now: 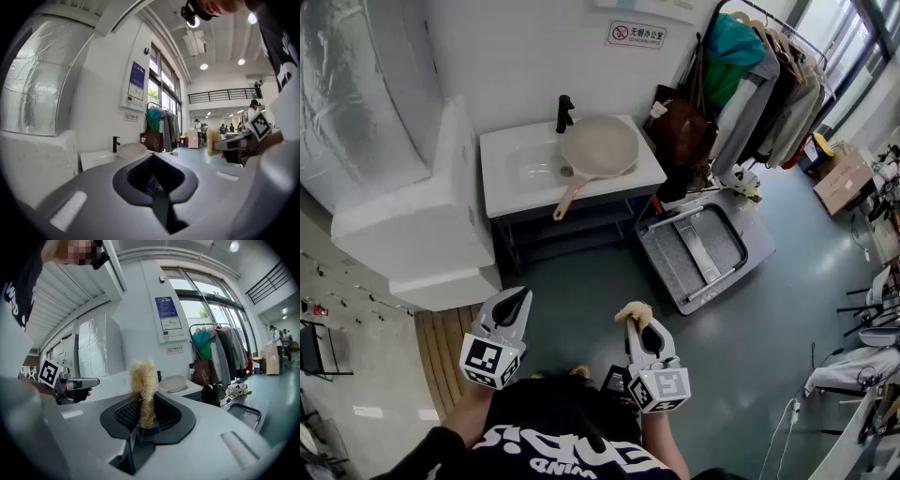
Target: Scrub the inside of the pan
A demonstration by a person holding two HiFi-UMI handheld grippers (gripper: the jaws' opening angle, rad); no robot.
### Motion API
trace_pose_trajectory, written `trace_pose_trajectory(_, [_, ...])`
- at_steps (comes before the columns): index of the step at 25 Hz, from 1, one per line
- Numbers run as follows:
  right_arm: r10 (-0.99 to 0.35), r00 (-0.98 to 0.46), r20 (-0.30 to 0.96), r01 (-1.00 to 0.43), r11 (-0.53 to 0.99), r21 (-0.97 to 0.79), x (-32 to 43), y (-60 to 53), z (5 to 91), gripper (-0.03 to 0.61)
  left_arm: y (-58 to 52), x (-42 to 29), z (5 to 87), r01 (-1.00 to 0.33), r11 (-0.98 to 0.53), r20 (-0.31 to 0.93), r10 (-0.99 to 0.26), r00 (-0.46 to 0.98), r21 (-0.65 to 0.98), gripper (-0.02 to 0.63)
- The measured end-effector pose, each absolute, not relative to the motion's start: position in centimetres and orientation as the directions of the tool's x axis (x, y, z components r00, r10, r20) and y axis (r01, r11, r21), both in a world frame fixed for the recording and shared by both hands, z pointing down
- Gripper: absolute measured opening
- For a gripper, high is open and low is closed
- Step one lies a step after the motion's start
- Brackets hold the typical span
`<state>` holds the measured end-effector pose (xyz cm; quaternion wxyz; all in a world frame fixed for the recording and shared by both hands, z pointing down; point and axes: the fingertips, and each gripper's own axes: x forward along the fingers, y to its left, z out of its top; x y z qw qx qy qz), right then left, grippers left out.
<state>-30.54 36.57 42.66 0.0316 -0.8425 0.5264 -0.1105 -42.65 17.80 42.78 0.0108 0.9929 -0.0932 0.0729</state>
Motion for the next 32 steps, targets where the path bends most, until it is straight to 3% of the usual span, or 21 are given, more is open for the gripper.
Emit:
trace_pose_trajectory(21, [-0.937,0.33,0.116,-0.928,-0.344,-0.143,-27.6,38.4,42.4,0.074,20.5,-40.6,43.6,-0.267,-0.964,0.151,-0.264,0.953,-0.004,-0.004])
trace_pose_trajectory(32, [-0.934,0.337,0.116,-0.922,-0.352,-0.16,-21.9,36.8,43.6,0.074,19.2,-33.8,44.2,-0.24,-0.971,0.145,-0.239,0.96,-0.016,-0.004])
